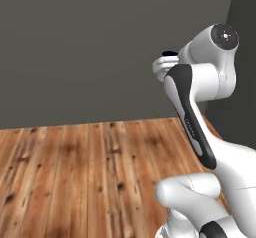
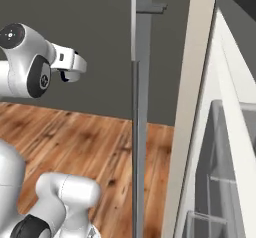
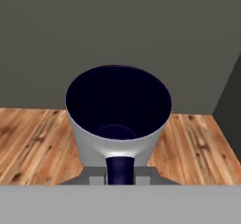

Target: There is a tray on the dining counter. Grab the cup, mug, and pitcher and place them on the tray. The pitcher may be placed next to the tray if it cannot fit the tray.

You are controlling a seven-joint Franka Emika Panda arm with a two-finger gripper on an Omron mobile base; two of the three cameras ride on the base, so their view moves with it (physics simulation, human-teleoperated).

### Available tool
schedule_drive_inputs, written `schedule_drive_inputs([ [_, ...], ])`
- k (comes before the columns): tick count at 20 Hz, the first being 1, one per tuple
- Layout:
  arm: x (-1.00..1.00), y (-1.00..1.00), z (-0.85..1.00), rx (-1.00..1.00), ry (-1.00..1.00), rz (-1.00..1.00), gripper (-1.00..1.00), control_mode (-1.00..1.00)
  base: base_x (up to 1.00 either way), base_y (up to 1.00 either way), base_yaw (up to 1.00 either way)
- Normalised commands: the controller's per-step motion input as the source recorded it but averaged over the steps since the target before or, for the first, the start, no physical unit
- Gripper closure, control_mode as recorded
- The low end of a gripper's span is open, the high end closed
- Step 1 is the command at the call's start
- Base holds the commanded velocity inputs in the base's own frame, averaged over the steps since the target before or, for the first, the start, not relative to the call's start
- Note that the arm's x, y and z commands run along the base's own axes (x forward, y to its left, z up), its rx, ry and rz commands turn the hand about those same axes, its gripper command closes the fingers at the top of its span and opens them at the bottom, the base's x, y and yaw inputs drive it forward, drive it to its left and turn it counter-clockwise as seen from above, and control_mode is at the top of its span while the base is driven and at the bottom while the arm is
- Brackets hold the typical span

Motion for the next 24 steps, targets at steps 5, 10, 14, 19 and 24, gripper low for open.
schedule_drive_inputs([
  [5,0.00,0.00,0.00,0.00,0.00,0.00,1.00,1.00,1.00,0.02,0.00],
  [10,0.00,0.00,0.00,0.00,0.00,0.00,1.00,1.00,1.00,0.00,0.07],
  [14,0.00,0.00,0.00,0.00,0.00,0.00,1.00,1.00,1.00,0.00,0.28],
  [19,0.00,0.00,0.00,0.00,0.00,0.00,1.00,1.00,0.79,-0.02,0.68],
  [24,0.00,0.00,0.00,0.00,0.00,0.00,1.00,1.00,0.58,-0.04,0.91],
])
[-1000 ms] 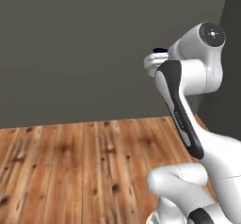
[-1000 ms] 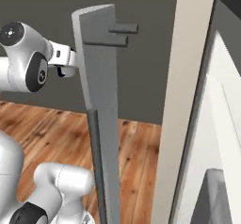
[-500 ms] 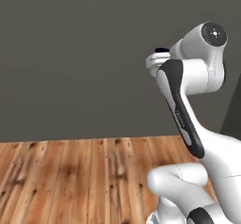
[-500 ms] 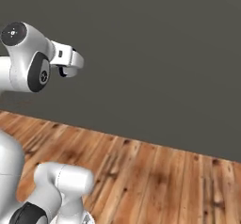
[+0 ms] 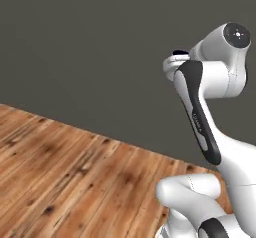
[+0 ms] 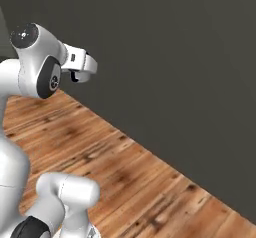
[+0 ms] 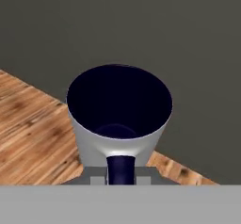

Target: There is a tray on the dining counter. Grab the cup, mug, and pitcher and place them on the tray. The pitcher may be placed next to the tray if it cannot fit the tray.

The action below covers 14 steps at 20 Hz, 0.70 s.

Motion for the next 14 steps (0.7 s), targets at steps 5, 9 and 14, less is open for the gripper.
schedule_drive_inputs([
  [5,0.00,0.00,0.00,0.00,0.00,0.00,1.00,1.00,0.69,-0.16,0.93],
  [9,0.00,0.00,0.00,0.00,0.00,0.00,1.00,1.00,0.76,-0.23,0.90],
  [14,0.00,0.00,0.00,0.00,0.00,0.00,1.00,1.00,0.65,-0.49,0.83],
])
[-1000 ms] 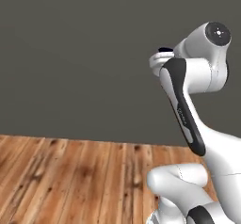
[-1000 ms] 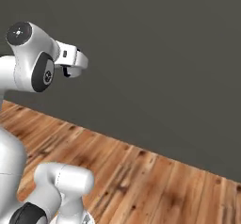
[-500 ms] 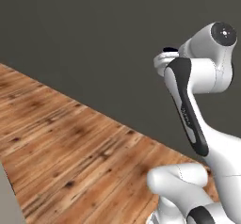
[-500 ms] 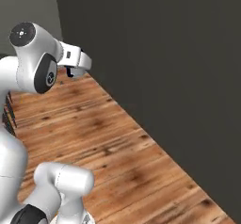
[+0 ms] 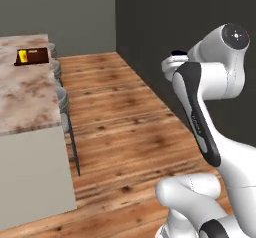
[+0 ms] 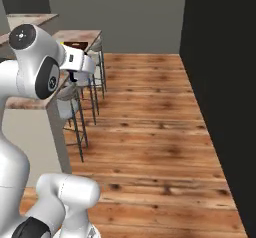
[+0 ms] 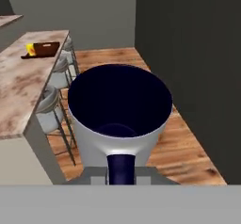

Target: There is a tray on the dining counter. Grab the cup, mug, and pitcher and place them on the tray. The pitcher may be placed next to the tray if it cannot fit the tray.

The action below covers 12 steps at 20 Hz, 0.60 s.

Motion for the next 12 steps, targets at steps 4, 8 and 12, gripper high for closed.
schedule_drive_inputs([
  [4,0.00,0.00,0.00,0.00,0.00,0.00,1.00,1.00,0.52,-0.78,0.75],
  [8,0.00,0.00,0.00,0.00,0.00,0.00,1.00,1.00,0.54,-0.99,0.67],
  [12,0.00,0.00,0.00,0.00,0.00,0.00,1.00,1.00,0.57,-1.00,0.48],
])
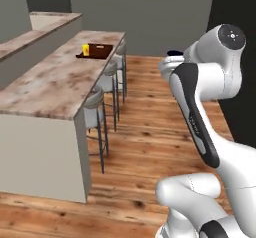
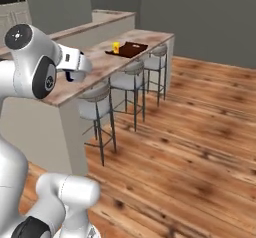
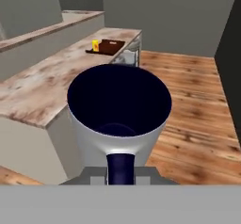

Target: There is a tray on the dining counter. Grab the cup, mug, and pitcher and place them on the tray. The pitcher may be placed next to the tray if it cannot fit the tray.

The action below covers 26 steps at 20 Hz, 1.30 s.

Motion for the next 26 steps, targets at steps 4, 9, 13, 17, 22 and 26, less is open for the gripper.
schedule_drive_inputs([
  [4,0.00,0.00,0.00,0.00,0.00,0.00,1.00,1.00,0.72,-0.99,0.34],
  [9,0.00,0.00,0.00,0.00,0.00,0.00,1.00,1.00,0.96,-0.97,0.28],
  [13,0.00,0.00,0.00,0.00,0.00,0.00,1.00,1.00,1.00,-0.86,0.24],
  [17,0.00,0.00,0.00,0.00,0.00,0.00,1.00,1.00,1.00,-0.79,0.23],
  [22,0.00,0.00,0.00,0.00,0.00,0.00,1.00,1.00,1.00,-0.71,0.24],
  [26,0.00,0.00,0.00,0.00,0.00,0.00,1.00,1.00,0.97,-0.70,0.28],
])
